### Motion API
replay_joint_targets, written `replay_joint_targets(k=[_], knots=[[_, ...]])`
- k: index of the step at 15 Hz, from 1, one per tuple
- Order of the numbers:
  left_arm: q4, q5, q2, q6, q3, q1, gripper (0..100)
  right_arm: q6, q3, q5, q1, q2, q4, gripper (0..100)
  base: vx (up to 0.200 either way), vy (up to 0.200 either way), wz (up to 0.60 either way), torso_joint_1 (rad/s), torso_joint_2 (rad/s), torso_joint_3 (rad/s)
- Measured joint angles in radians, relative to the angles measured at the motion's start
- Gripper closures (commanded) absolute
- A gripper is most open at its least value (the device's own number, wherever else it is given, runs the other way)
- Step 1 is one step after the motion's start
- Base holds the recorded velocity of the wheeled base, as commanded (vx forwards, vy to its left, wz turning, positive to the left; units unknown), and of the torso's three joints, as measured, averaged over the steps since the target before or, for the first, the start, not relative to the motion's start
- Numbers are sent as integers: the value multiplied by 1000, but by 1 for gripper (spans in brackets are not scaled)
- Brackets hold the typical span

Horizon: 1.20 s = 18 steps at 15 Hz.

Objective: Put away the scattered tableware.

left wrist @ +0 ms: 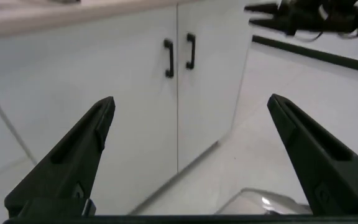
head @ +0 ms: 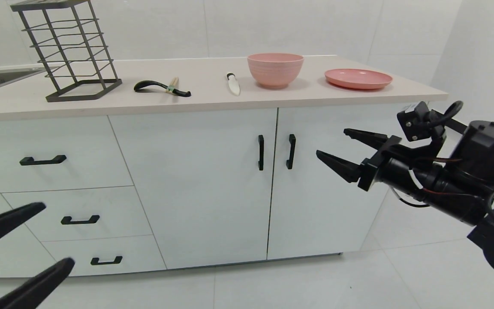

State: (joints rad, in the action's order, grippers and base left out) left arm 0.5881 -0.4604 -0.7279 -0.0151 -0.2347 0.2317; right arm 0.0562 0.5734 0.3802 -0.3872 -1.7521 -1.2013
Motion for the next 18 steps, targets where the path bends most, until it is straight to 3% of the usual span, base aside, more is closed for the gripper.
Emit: replay_joint_targets(k=[3, 4, 10, 11, 14, 16, 18], knots=[[275, -2, -201, 1, -1, 36, 0, 2, -37, -4, -56, -9, -3, 0, 0, 0, 0, 0, 0, 0], [322, -3, -251, 0, 19, 40, 0, 2, -67, -4, -77, -10, -5, 0, 0, 0, 0, 0, 0, 0], [343, -7, -407, 20, 124, 137, 0, 21, -103, -3, -99, -48, -26, 0, 0, 0, 0, 0, 0, 0], [346, -7, -437, 57, 122, 158, 0, 34, -104, -2, -89, -60, -26, 0, 0, 0, 0, 0, 0, 0], [382, -8, -544, 217, 76, 194, 0, 51, -100, 9, -55, -93, -38, 0, 0, 0, 0, 0, 0, 0], [447, -24, -632, 248, 37, 229, 0, 91, -103, 106, -21, -134, -90, 0, 0, 0, 0, 0, 0, 0], [559, -50, -740, 244, 0, 304, 0, 114, -94, 161, 10, -177, -112, 0, 0, 0, 0, 0, 0, 0]])
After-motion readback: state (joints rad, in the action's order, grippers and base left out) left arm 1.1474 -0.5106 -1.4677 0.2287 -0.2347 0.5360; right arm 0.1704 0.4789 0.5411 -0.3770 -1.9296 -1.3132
